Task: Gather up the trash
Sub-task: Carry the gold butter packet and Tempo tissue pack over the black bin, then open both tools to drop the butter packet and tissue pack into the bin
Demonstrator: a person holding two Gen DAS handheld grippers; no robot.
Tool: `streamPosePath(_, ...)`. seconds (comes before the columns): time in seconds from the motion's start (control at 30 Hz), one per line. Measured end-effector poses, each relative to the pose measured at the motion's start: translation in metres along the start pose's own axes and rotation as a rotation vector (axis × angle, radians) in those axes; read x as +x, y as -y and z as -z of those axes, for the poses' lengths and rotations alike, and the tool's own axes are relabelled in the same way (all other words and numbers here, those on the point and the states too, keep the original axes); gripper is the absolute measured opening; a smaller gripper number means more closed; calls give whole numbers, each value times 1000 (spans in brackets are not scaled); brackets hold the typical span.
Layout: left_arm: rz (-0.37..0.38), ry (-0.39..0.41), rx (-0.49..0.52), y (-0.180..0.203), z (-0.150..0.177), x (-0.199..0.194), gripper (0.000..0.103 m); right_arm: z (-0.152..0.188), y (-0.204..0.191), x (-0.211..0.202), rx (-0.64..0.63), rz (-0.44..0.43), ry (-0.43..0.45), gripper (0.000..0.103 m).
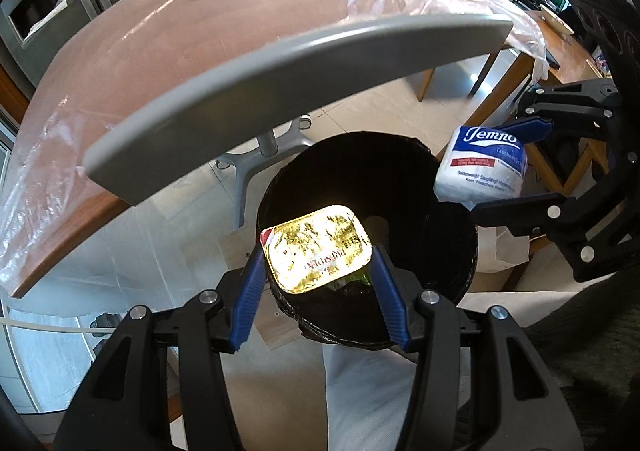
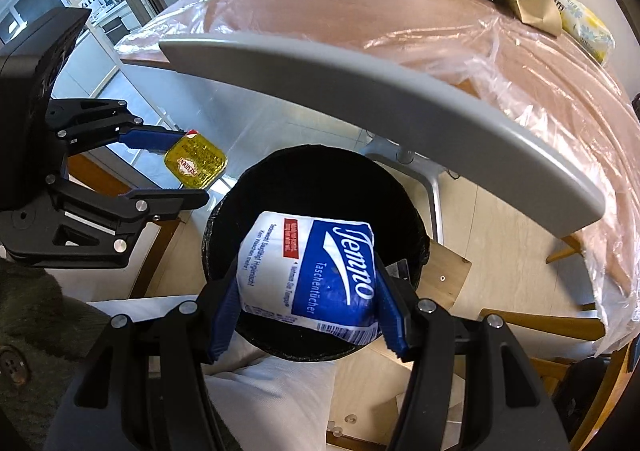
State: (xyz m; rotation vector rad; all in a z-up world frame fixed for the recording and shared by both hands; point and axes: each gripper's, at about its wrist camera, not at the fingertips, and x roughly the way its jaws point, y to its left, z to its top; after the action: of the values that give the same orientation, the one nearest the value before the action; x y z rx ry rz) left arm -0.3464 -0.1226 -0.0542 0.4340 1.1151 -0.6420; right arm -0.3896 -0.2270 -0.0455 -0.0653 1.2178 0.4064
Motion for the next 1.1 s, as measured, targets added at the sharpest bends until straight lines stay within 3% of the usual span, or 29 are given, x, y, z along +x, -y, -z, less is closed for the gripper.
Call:
streamPosePath(0.7, 11, -72, 14, 2, 3, 46, 53, 4, -1, 42, 39, 36, -7, 58)
streamPosePath(1.1, 20, -73, -93, -2, 4, 62, 53, 11, 2, 47, 92, 31, 1, 58)
